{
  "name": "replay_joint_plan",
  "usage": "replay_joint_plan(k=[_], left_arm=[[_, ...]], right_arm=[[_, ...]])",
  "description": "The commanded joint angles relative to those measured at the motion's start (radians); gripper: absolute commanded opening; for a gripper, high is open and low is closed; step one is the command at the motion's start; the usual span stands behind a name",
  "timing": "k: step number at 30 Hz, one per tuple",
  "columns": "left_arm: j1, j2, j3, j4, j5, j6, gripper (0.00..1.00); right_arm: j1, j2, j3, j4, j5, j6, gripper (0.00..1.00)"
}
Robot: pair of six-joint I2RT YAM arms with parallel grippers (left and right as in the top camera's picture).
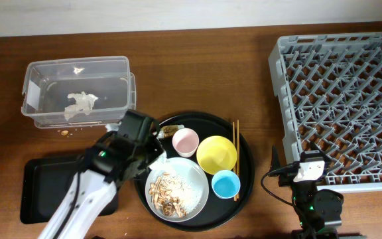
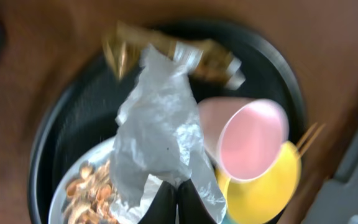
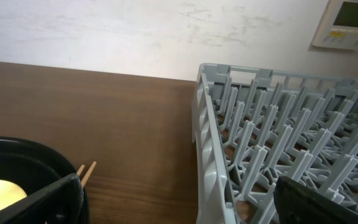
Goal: Sort waste into correct bins and load items into the dishwasher rack
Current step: 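Return the left gripper to the tray and grasp more tissue, then drop the second tissue into the clear bin with the left gripper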
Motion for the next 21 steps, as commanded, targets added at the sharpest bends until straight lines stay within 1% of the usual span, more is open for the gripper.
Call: replay_joint_plan(k=[1, 3, 6, 9, 11, 14, 16, 17, 18, 21], left_arm=[[-0.001, -0.112, -0.005, 0.048, -0.258, 0.013, 0.01], [-0.001, -0.149, -0.005, 0.076, -0.432, 0.013, 0.01], [-0.001, -0.169, -0.005, 0.143, -0.639, 0.012, 0.01], [-0.001, -0.147, -0.005, 0.25, -0.808, 0.013, 0.01], [-0.001, -0.092, -0.005, 0.359, -0.926, 0.013, 0.01], [0.02, 0.014, -0.005, 0.499, -1.028, 0.013, 0.01], [0.063, 0.113, -0.005, 0.622, -1.057, 0.027, 0.01], [0.085, 0.152, -0.005, 0.679, -1.054, 0.07, 0.01], [0.122, 0.212, -0.005, 0.792, -1.019, 0.194, 0.01], [0.185, 0.285, -0.005, 0.983, -0.891, 0.454, 0.03]], right_arm=[[-0.005, -0.004, -0.007, -0.004, 0.009, 0.001, 0.99], [-0.005, -0.004, -0.007, -0.003, 0.009, 0.001, 0.99], [-0.005, -0.004, -0.007, -0.003, 0.009, 0.001, 0.99], [-0.005, -0.004, -0.007, -0.004, 0.009, 0.001, 0.99], [-0.005, -0.004, -0.007, -0.003, 0.009, 0.001, 0.99], [-0.005, -0.004, -0.007, -0.003, 0.009, 0.001, 0.99], [-0.005, -0.004, -0.007, -0.003, 0.009, 0.001, 0.99], [-0.005, -0.004, -0.007, -0.003, 0.008, 0.001, 0.99], [-0.005, -0.004, -0.007, -0.003, 0.009, 0.001, 0.99], [-0.005, -0.004, -0.007, -0.003, 0.009, 0.001, 0.99]])
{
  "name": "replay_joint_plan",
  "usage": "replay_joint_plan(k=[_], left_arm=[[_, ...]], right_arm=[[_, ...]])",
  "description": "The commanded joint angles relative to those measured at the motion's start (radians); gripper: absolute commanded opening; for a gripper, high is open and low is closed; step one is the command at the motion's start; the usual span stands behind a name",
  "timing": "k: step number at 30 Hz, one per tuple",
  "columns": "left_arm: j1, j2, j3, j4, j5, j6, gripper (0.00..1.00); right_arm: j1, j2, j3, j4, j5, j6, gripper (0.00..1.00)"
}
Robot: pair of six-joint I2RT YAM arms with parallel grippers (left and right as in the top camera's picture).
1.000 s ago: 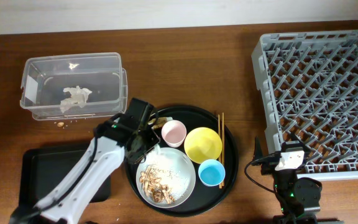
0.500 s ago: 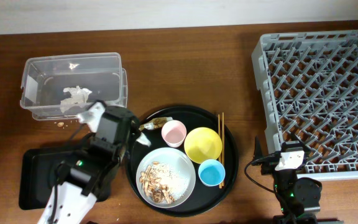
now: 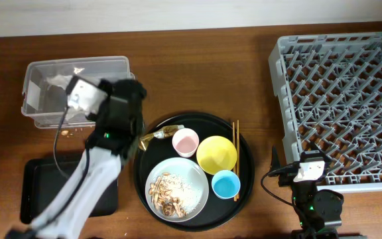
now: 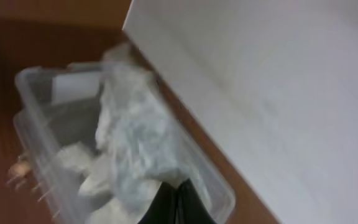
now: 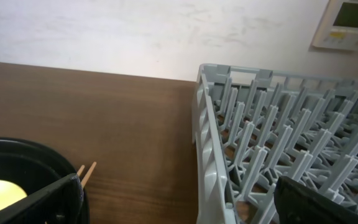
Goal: Sort waste into correct bins and load items into the dishwasher rack
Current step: 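Drop the second tissue into the clear bin with the left gripper, then reach the left gripper back and grasp the gold snack wrapper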
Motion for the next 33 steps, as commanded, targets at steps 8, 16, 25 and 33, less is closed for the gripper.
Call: replay_joint_plan(k=[8, 16, 25, 33], left_arm=[[0.249, 0.116, 0.001, 0.253, 0.561, 0.676, 0.42], [0.248, 0.096, 0.001, 0.153, 0.736, 0.675, 0.99], [0.175, -0.051, 0.001, -0.161, 1.149, 0.677, 0.99], [0.132, -0.062, 0.001, -0.478, 1.153, 0.887, 0.93]], right_arm=[[-0.005, -0.003, -0.007, -0.003, 0.009, 0.002, 0.99], [-0.005, -0.003, -0.007, -0.003, 0.009, 0.002, 0.99], [-0.005, -0.003, -0.007, -0.003, 0.009, 0.002, 0.99], [-0.005, -0.003, -0.007, -0.003, 0.009, 0.002, 0.99]])
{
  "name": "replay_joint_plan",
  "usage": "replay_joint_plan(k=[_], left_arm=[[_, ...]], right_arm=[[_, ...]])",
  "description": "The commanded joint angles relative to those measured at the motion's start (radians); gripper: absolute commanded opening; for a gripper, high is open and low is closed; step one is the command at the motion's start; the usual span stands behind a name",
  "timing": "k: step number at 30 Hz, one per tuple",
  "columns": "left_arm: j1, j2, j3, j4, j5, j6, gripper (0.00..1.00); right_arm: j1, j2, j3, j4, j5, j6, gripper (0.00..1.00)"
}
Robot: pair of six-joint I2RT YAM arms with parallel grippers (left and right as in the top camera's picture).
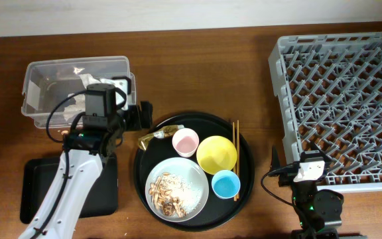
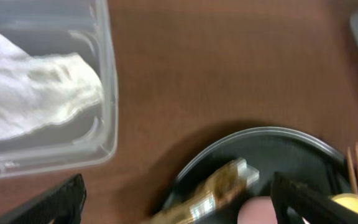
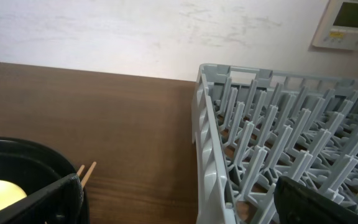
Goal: Sort waste into correct bins and load items into the dishwasher rack
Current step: 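Reach the left gripper back and grasp the gold snack wrapper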
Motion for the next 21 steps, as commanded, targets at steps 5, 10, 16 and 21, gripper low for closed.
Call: replay_joint_plan(k=[5, 10, 16, 21], left_arm=[[-0.088, -0.007, -0.001, -0.14, 0.03, 0.166, 0.9], [-0.097, -0.001, -0.001, -0.187, -0.011, 0.159, 0.9], [-0.097, 0.049, -0.002, -0.19, -0.064, 0.159, 0.75], [-0.123, 0.133, -0.002, -0.174, -0.05, 0.265, 0.75]], right_arm=[[-0.005, -0.003, -0.007, -0.003, 0.009, 0.002, 0.99], [-0.005, -0.003, -0.007, -0.003, 0.009, 0.002, 0.99], [-0.005, -0.003, -0.007, -0.003, 0.009, 0.002, 0.99], [-0.005, -0.003, -0.007, -0.003, 0.009, 0.002, 0.99]])
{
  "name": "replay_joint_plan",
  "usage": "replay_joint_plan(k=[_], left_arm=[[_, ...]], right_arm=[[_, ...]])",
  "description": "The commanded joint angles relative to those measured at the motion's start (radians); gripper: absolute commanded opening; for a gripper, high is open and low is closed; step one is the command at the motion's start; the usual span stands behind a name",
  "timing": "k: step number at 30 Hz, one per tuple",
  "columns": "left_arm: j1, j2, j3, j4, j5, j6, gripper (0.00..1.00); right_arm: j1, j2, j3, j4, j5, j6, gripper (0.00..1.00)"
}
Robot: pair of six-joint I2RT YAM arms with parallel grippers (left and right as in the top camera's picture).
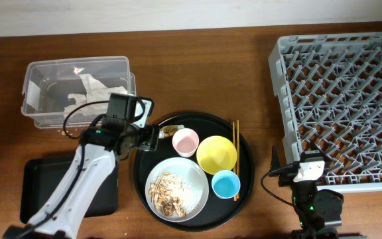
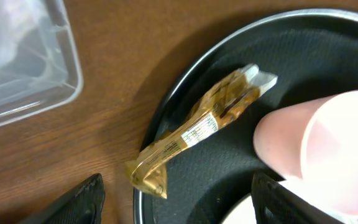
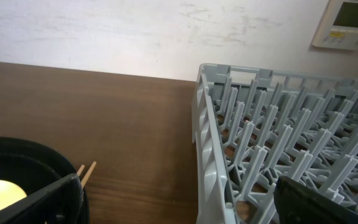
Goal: Sort waste into correct bins and load items into the dishwasher rack
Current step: 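Reach the left gripper back and grasp the gold snack wrapper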
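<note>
A gold wrapper [image 2: 201, 124] lies across the left rim of the round black tray [image 1: 237, 199], next to a pink cup [image 1: 185, 141]. My left gripper [image 2: 179, 202] hangs open just above the wrapper, nothing between its fingers [image 2: 86, 199]. On the tray also stand a yellow bowl [image 1: 217, 154], a blue cup [image 1: 225, 184], a white plate of food scraps [image 1: 176, 189] and chopsticks [image 1: 236, 156]. White crumpled waste [image 1: 88, 93] lies in the clear bin [image 1: 32, 73]. My right gripper [image 3: 182, 202] rests open beside the grey dishwasher rack [image 1: 340, 99].
A black rectangular tray [image 1: 38, 192] sits at the front left under my left arm. A few crumbs [image 1: 65, 131] lie on the wood near the clear bin. The rack's near wall [image 3: 207, 143] rises close to my right gripper.
My left gripper has moved from beside the clear bin down and right to the tray's left rim, close over the gold wrapper. It is still open. The right arm has not moved.
My left gripper was shut on crumpled white plastic above the tray. Then it held the plastic at the clear bin. Later it was open beside the bin with the plastic inside. Now it hangs open over the gold wrapper.
</note>
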Motion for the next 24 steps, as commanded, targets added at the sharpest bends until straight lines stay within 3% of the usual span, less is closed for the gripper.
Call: replay_joint_plan(k=[1, 8, 13, 22, 24], left_arm=[[-0.033, 0.069, -0.002, 0.016, 0.0, 0.11, 0.75], [-0.072, 0.153, -0.002, 0.14, -0.027, 0.185, 0.75], [-0.072, 0.212, -0.002, 0.152, -0.14, 0.185, 0.75], [-0.072, 0.277, -0.002, 0.142, -0.138, 0.185, 0.71], [-0.072, 0.288, -0.002, 0.149, -0.139, 0.185, 0.61]], right_arm=[[-0.005, -0.003, -0.007, -0.003, 0.009, 0.002, 0.99], [-0.005, -0.003, -0.007, -0.004, 0.009, 0.002, 0.99], [-0.005, -0.003, -0.007, -0.004, 0.009, 0.002, 0.99], [-0.005, -0.003, -0.007, -0.003, 0.009, 0.002, 0.99], [-0.005, -0.003, -0.007, -0.003, 0.009, 0.002, 0.99]])
